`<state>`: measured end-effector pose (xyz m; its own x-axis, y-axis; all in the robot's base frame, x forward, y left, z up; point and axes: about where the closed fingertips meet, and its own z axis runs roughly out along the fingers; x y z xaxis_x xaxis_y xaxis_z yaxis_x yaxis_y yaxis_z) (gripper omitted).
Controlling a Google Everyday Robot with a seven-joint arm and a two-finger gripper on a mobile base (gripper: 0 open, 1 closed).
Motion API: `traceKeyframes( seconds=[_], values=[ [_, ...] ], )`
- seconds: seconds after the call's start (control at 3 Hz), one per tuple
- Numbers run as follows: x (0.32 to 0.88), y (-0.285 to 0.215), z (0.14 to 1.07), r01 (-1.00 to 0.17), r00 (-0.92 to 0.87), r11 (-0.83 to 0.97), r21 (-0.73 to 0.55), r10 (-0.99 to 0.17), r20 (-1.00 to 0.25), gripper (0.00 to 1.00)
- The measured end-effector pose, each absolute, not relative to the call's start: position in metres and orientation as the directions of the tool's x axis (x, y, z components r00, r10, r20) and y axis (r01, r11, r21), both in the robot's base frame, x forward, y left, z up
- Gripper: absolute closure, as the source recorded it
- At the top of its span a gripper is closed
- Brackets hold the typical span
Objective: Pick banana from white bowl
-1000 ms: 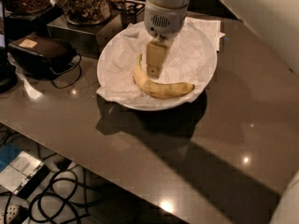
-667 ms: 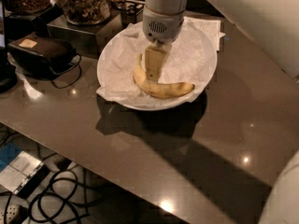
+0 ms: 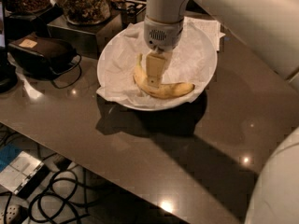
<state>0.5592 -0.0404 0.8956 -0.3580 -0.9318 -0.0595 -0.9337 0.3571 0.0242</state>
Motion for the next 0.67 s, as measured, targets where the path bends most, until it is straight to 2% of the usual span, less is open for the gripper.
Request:
traceKeyframes(
  seconds=[0.67],
  values=[
    [0.5673,-0.0481,0.8774,-0.927,-0.372,0.369,0.069,-0.927,-0.047,0.41]
  ],
)
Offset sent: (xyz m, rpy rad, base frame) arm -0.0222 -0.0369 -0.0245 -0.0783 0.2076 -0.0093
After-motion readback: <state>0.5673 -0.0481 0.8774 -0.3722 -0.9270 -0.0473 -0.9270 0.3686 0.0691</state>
